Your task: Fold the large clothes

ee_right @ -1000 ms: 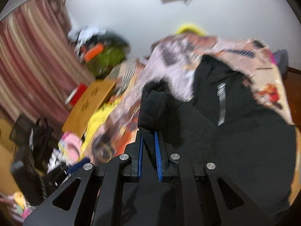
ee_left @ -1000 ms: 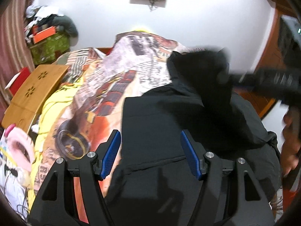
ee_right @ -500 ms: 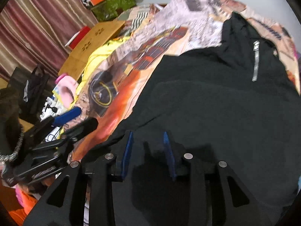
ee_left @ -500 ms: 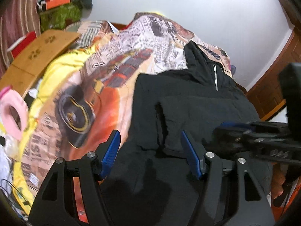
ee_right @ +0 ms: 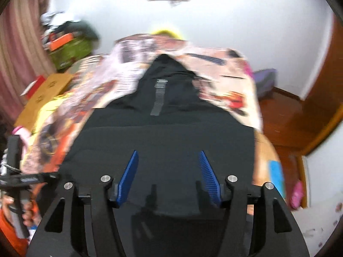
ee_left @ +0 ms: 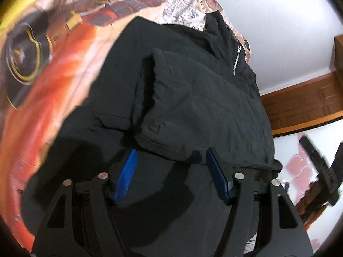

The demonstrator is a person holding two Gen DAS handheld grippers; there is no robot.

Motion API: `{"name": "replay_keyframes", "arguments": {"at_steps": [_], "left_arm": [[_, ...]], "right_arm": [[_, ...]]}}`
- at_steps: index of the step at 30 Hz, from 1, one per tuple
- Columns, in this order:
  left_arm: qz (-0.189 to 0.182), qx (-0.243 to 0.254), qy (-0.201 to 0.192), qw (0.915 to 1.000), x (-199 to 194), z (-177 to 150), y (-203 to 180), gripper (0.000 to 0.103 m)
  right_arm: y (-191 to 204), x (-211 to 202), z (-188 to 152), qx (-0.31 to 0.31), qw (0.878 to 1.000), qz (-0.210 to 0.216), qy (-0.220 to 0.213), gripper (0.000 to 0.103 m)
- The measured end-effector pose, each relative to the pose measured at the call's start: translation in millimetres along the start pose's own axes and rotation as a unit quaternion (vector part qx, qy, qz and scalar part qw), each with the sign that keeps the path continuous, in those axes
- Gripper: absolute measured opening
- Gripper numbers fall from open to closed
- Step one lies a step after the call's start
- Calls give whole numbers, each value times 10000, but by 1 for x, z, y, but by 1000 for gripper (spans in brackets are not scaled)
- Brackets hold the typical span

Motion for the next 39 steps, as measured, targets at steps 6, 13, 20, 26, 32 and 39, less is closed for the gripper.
{"name": "replay_keyframes", "arguments": {"at_steps": [6, 13, 20, 26, 32, 39], "left_arm": [[732, 364, -483, 9955, -2, 12, -17, 34], [1819, 1885, -1720, 9496, -33, 17, -84, 16], [1812, 2411, -2531, 9192, -75, 49, -130, 15], [2136, 2476, -2045, 9226, -41, 60, -104, 16], [2392, 2287, -1054, 9378, 15, 49, -47, 19], [2826, 2884, -826, 9111, 24, 32, -52, 29]], "right_arm": [[-65, -5, -27, 592, 9964, -600, 131, 56], [-117, -14, -47, 1060, 9898, -932, 205, 56], [-124, -11, -55, 1303, 9895, -582, 219, 56], [-107, 17, -72, 1208, 9905, -256, 603, 56], [-104, 25, -84, 1295, 9886, -208, 741, 59], [-103, 25, -73, 1032, 9907, -294, 832, 60]]}}
Point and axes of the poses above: each gripper's, at about its wrist camera, not at the fingertips, and x roughly the way its jaws point, y to its left, z to its top, the point moved 3 cm from there along x, roughly the way its jaws point
